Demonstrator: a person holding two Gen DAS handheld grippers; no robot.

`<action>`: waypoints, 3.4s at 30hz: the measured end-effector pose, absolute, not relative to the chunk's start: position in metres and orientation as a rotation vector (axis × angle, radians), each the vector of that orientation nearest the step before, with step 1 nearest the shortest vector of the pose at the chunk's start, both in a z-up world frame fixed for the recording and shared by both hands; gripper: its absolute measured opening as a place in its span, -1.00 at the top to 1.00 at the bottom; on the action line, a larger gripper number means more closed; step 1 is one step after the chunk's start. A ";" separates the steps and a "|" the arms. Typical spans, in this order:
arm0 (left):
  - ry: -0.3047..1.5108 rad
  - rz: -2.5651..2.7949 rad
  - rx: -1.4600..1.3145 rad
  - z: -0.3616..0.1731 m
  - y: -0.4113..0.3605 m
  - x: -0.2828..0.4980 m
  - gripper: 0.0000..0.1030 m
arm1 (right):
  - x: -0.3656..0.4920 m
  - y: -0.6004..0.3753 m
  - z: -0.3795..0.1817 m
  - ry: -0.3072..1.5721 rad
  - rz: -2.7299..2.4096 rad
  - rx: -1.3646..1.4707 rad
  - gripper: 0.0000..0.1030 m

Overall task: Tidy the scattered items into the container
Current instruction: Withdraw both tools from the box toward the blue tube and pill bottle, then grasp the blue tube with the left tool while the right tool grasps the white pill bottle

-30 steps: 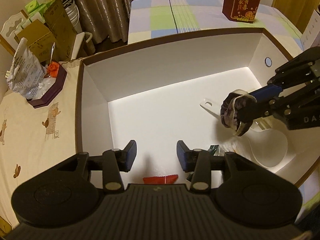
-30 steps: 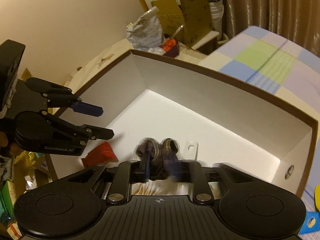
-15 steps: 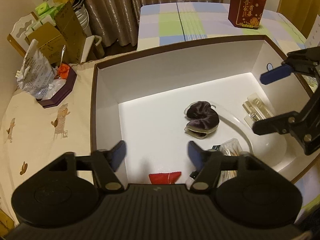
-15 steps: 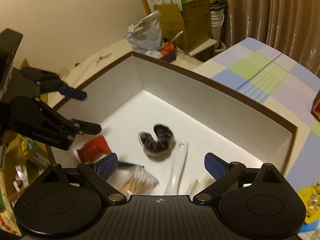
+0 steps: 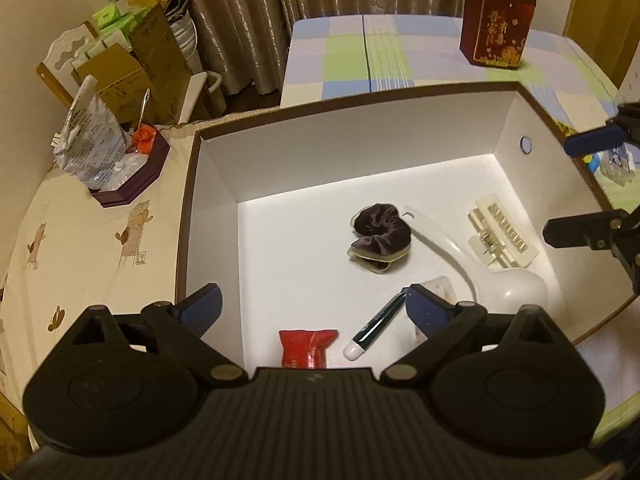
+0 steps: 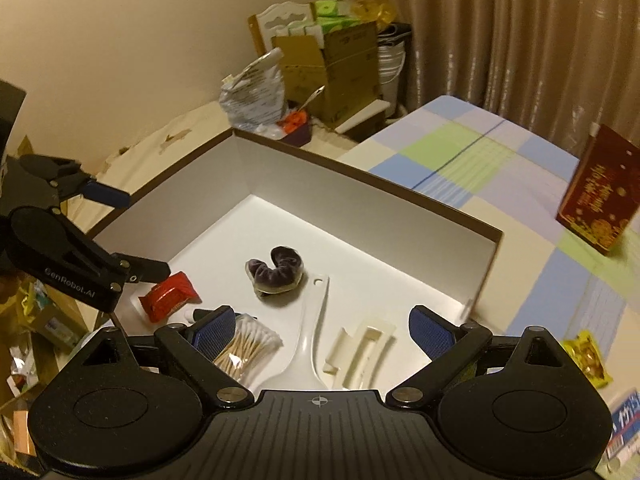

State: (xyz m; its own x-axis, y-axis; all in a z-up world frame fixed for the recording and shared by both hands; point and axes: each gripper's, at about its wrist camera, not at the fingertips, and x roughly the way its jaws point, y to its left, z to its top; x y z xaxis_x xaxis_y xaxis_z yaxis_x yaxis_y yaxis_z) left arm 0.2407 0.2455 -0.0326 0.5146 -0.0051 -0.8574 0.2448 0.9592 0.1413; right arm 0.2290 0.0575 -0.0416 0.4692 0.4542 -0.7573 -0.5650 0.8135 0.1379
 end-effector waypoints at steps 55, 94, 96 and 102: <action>0.968 -0.016 0.177 0.008 0.074 0.067 -0.95 | 0.102 -0.147 -0.023 0.827 0.684 -0.091 -0.91; 0.886 -0.548 0.435 0.002 -0.018 0.248 -0.92 | 0.176 -0.268 -0.061 0.895 0.170 0.438 -0.90; 0.887 -0.571 0.448 -0.001 -0.020 0.257 -0.88 | 0.178 -0.269 -0.064 0.902 0.149 0.433 -0.90; 0.880 -0.656 0.500 -0.008 -0.043 0.284 -0.85 | 0.178 -0.286 -0.077 0.931 0.068 0.443 -0.90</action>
State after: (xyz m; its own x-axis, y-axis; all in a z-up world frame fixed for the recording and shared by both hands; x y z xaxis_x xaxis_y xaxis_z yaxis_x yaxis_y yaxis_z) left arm 0.2839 -0.0430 -0.0084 0.4670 -0.3134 -0.8268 0.7025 0.6994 0.1317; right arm 0.1781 -0.2858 -0.0775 0.6020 0.2448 -0.7600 0.1324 0.9080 0.3974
